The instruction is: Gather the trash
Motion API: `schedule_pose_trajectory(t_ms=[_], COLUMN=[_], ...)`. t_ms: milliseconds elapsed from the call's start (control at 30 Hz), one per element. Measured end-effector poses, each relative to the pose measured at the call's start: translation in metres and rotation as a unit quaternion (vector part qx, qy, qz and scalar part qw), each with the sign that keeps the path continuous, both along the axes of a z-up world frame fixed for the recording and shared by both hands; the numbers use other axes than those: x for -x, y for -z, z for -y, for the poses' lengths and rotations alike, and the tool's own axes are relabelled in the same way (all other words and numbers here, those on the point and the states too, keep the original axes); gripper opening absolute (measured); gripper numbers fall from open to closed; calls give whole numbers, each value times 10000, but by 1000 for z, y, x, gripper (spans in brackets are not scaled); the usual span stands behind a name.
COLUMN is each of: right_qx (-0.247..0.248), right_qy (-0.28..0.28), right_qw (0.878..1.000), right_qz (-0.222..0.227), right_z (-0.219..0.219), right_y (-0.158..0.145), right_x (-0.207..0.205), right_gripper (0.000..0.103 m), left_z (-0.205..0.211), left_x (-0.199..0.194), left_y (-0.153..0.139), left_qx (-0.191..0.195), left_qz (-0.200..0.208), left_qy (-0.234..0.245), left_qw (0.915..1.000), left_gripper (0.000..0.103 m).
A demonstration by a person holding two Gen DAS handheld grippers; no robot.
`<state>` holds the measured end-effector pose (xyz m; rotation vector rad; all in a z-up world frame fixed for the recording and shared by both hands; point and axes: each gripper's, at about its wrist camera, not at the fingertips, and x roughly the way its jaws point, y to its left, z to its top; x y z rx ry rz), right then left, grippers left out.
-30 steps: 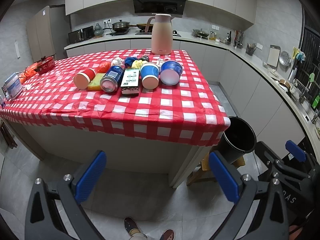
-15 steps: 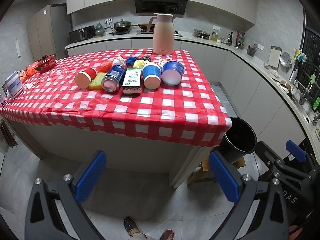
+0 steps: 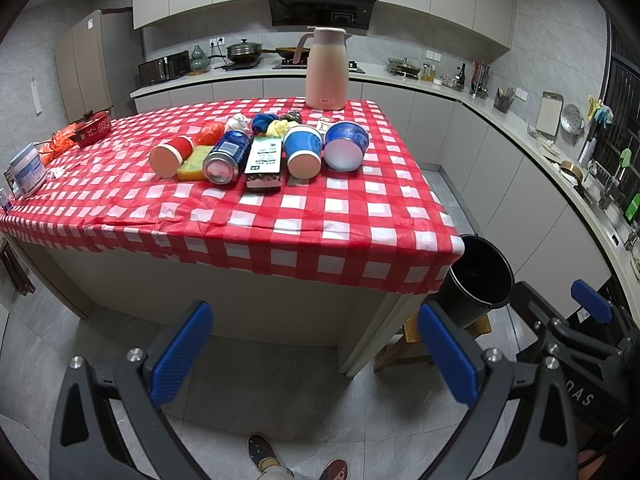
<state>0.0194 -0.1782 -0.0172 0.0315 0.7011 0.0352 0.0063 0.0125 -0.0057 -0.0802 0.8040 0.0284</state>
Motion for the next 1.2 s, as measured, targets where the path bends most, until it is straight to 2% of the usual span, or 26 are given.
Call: schedule_pose_trajectory(t_ms=[1200], right_qx=[-71], right_qy=[-60], right_qw=[9999], right_qz=[62], right_z=[0], right_y=[-5], right_x=[-7], right_gripper=[103], left_z=[-7], left_x=[-7], left_y=[-8], left_qx=[-60], left_qz=[61], left_qy=[-104], left_qw=[9999], left_gripper=[103])
